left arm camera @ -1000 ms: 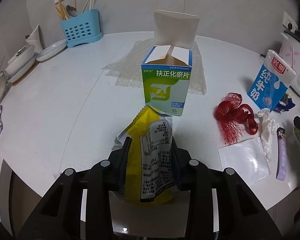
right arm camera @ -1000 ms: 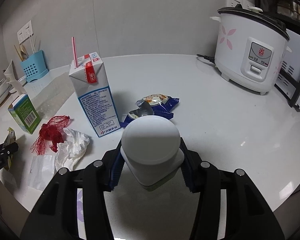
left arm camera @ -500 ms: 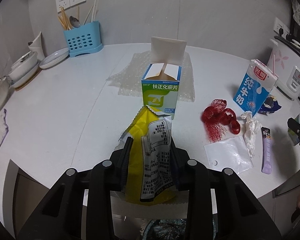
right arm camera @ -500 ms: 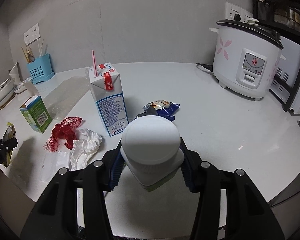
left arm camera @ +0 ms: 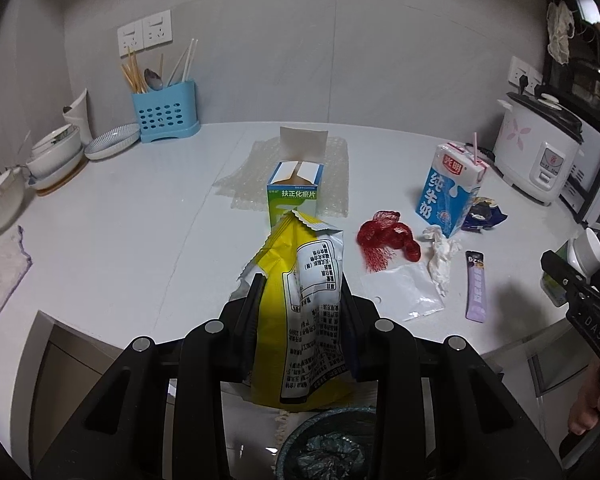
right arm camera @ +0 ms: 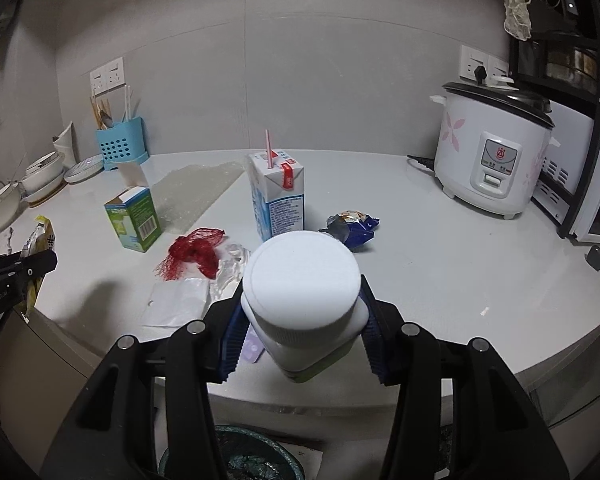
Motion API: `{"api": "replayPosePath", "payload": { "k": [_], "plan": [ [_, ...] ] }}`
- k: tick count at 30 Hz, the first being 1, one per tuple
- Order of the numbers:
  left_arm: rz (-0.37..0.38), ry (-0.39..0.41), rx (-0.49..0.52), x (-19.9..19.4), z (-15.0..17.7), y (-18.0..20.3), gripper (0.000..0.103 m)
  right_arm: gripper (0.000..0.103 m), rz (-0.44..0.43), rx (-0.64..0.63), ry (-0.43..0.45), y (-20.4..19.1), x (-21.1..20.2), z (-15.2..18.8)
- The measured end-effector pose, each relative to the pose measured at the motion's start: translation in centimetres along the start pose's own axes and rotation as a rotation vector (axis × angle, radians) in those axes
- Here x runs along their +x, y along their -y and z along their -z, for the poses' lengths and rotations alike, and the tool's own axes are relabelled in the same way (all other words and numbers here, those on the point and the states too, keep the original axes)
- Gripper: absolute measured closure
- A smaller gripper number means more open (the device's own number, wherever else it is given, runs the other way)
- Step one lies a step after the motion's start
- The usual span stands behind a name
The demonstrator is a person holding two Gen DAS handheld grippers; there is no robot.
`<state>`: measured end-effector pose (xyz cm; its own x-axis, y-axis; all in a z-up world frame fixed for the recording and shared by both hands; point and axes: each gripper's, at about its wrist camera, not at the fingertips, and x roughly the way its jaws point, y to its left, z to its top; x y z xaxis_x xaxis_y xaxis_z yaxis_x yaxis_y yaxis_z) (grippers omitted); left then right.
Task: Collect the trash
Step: 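Carry the wrapper and pill bottle down over the teal trash basket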
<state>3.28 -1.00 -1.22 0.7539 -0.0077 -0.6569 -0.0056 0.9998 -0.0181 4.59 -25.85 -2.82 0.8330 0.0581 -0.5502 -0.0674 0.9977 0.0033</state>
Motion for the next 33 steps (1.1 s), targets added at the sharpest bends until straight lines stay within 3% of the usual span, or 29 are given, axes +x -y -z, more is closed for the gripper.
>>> {"api": "replayPosePath", "payload": {
  "k": [9,18,27,33],
  "plan": [
    [0.05,0.061,0.012,-3.9,5.0,1.0,0.07,0.055,-0.066,-0.018,0.04,-2.1,-4.3,5.2],
    [0.123,0.066,-0.001,-5.1,10.7,1.8,0.07,0.055,-0.113,-0.016,0.025,-3.8,-5.5,11.5],
    [0.197,0.027,-0.022,-1.8,17.2,1.7,0.07,0.055,-0.124,-0.024,-0.054,-5.0,-3.2,17.3],
    [0.167,-0.02,-0.01,2.4,20.9,1.4,0.07,0.055,-0.122,-0.022,-0.133,-5.2,0.5,21.2]
  ]
}}
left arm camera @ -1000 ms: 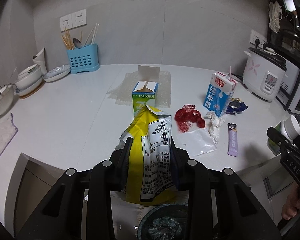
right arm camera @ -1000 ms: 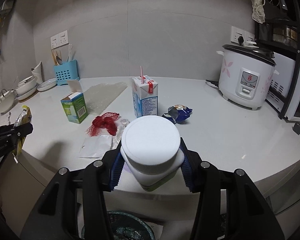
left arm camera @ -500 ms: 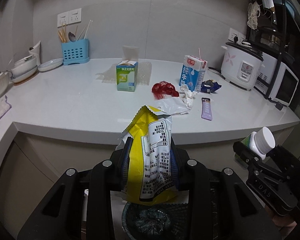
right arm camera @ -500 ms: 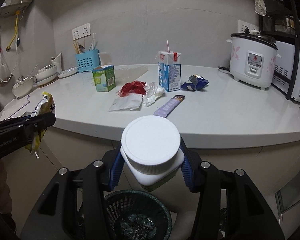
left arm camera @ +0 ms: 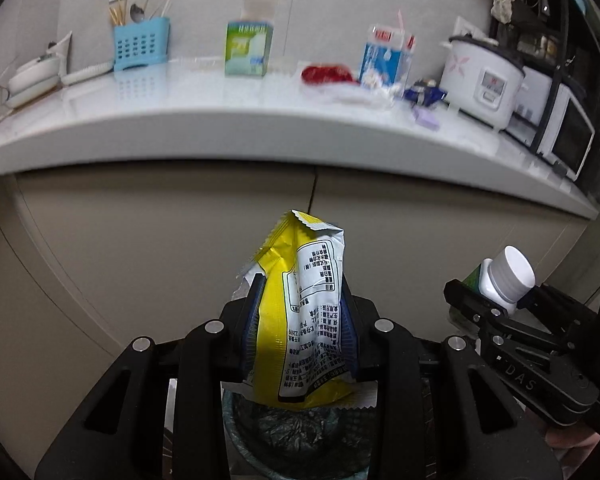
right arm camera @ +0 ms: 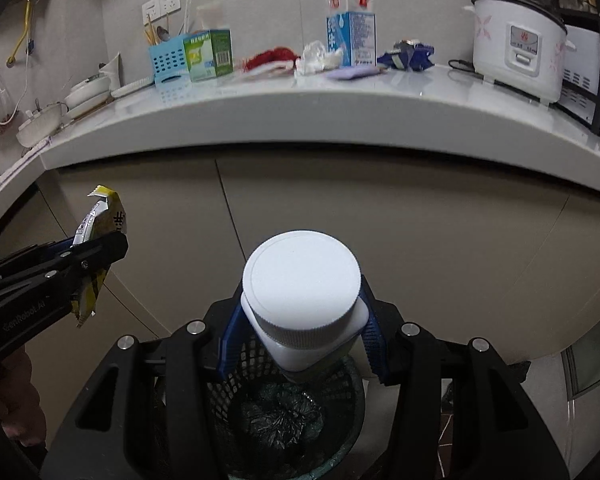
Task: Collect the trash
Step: 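Carry the wrapper and pill bottle down over the teal trash basket, then open the right tool then the left tool, dropping both items into the basket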
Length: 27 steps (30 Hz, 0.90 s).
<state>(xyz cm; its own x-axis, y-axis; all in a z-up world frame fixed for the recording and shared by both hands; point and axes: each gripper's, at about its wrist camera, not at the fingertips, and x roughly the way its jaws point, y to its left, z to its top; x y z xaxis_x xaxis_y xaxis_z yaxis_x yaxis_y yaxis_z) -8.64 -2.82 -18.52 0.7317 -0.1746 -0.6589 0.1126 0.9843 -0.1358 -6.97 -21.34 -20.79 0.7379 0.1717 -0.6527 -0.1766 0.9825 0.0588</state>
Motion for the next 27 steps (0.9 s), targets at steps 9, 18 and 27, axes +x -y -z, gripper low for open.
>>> {"api": "replayPosePath", "payload": {
  "k": [9,18,27],
  "plan": [
    [-0.008,-0.082,-0.033,5.6,5.5,-2.2,0.07,0.055,-0.024,-0.007,-0.18,-0.6,7.6,5.9],
    [-0.033,-0.152,-0.035,8.9,8.3,-3.6,0.07,0.055,-0.049,-0.024,-0.314,-2.0,12.9,9.0],
    [-0.047,-0.186,-0.043,9.5,8.6,-4.2,0.07,0.032,-0.04,-0.02,-0.316,-2.4,13.1,9.6]
  ]
}}
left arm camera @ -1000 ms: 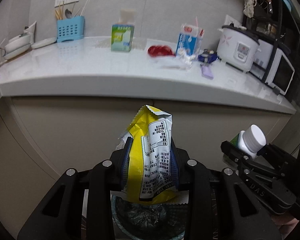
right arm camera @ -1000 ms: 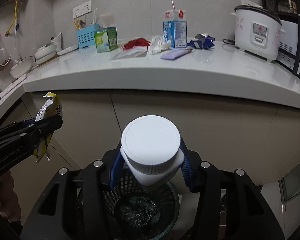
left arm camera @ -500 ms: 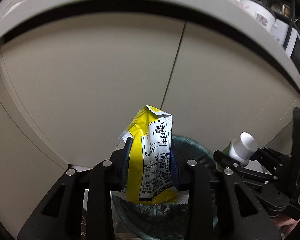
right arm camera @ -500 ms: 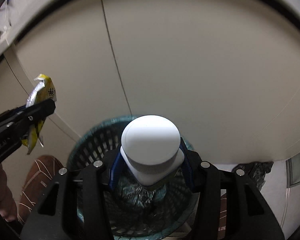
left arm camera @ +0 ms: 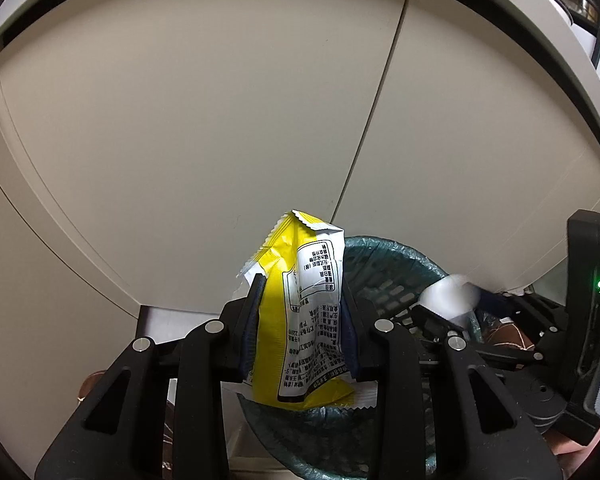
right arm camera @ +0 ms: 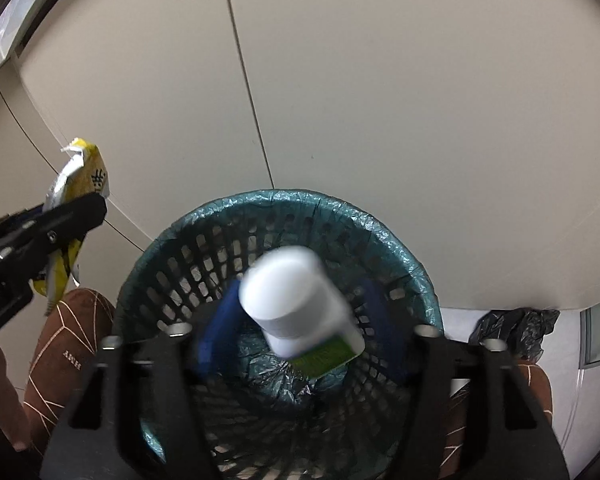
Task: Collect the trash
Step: 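Open the right tool then the left tool, dropping both items into the basket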
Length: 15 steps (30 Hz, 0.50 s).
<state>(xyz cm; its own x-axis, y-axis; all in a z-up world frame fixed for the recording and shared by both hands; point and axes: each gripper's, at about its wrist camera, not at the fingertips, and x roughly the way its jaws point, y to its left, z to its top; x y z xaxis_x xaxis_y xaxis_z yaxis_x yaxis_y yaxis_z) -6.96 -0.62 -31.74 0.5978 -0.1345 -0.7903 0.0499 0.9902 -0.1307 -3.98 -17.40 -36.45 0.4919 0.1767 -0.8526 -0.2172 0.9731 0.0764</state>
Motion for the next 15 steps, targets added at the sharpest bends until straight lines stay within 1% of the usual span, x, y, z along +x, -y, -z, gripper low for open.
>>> {"api": "replayPosePath", "payload": {
  "k": [2,3,6,12,15],
  "plan": [
    [-0.001,-0.001,0.005,0.0,0.0,0.3,0.07,0.028,0.008,0.003,0.02,0.3,-0.5,0.0],
    [-0.003,-0.001,0.01,0.0,0.0,0.5,0.07,0.024,0.01,0.009,0.026,0.6,-0.8,0.0],
    [0.003,-0.009,0.024,0.3,0.1,1.3,0.07,0.015,0.022,0.046,0.048,1.8,-1.7,-0.2],
    [0.025,-0.045,0.053,2.0,0.4,3.2,0.07,0.011,0.07,0.102,0.078,4.7,-3.2,-0.4],
    [0.037,-0.067,0.065,3.0,0.8,4.3,0.07,0.011,0.069,0.139,0.073,6.4,-3.9,-0.4]
  ]
}}
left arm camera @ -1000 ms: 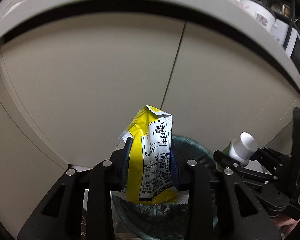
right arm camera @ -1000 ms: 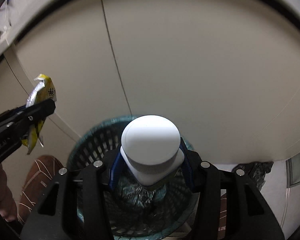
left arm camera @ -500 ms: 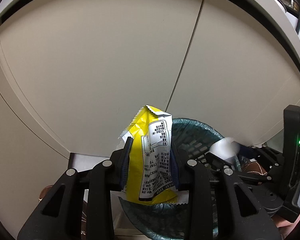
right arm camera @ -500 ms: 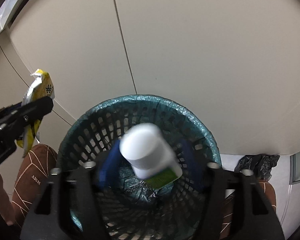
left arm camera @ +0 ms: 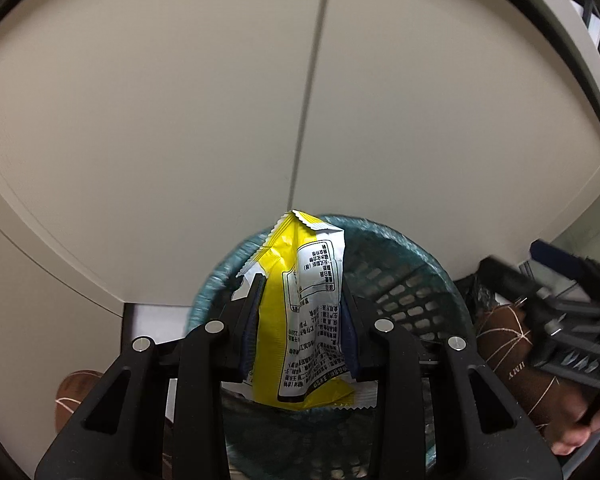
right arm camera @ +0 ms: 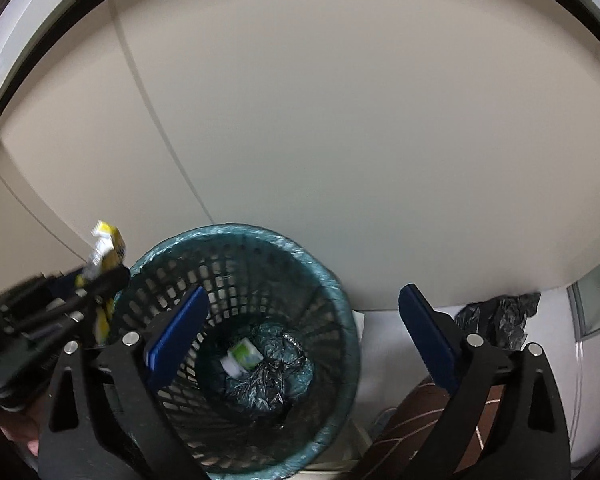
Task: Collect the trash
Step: 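Open the right tool then the left tool, dropping both items into the basket, then raise both tools back up toward the counter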
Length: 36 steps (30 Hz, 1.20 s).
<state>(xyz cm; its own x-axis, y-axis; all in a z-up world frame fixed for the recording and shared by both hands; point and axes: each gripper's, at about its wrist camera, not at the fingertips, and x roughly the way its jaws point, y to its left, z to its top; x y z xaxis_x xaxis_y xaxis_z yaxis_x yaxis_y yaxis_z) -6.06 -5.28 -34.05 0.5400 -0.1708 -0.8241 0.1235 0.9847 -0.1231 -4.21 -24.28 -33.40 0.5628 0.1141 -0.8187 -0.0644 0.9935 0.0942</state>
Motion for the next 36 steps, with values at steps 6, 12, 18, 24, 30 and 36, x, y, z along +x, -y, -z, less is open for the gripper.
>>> {"api": "replayPosePath", "payload": {
  "k": [6,12,18,24,30,36],
  "plan": [
    [0.021,-0.029,0.02,1.7,0.4,1.6,0.069,0.011,0.055,0.008,0.014,1.9,-0.4,0.3],
    [0.024,-0.024,0.033,1.7,0.1,2.3,0.055,0.011,0.07,0.024,0.026,3.2,-0.8,0.4],
    [0.014,-0.016,0.034,2.8,0.1,3.0,0.041,0.011,0.076,0.035,0.04,3.8,-1.1,0.3],
    [-0.026,0.016,0.051,1.6,-0.3,2.9,0.025,0.011,0.078,0.022,0.053,3.5,-1.6,0.1],
    [-0.06,0.111,0.048,-3.0,-1.9,2.3,0.008,0.011,0.07,0.03,0.088,3.3,-3.0,-0.6],
    [-0.055,0.182,0.003,-7.6,-4.1,1.0,0.006,0.011,0.062,0.017,0.153,2.6,-5.9,-2.2]
  ]
}}
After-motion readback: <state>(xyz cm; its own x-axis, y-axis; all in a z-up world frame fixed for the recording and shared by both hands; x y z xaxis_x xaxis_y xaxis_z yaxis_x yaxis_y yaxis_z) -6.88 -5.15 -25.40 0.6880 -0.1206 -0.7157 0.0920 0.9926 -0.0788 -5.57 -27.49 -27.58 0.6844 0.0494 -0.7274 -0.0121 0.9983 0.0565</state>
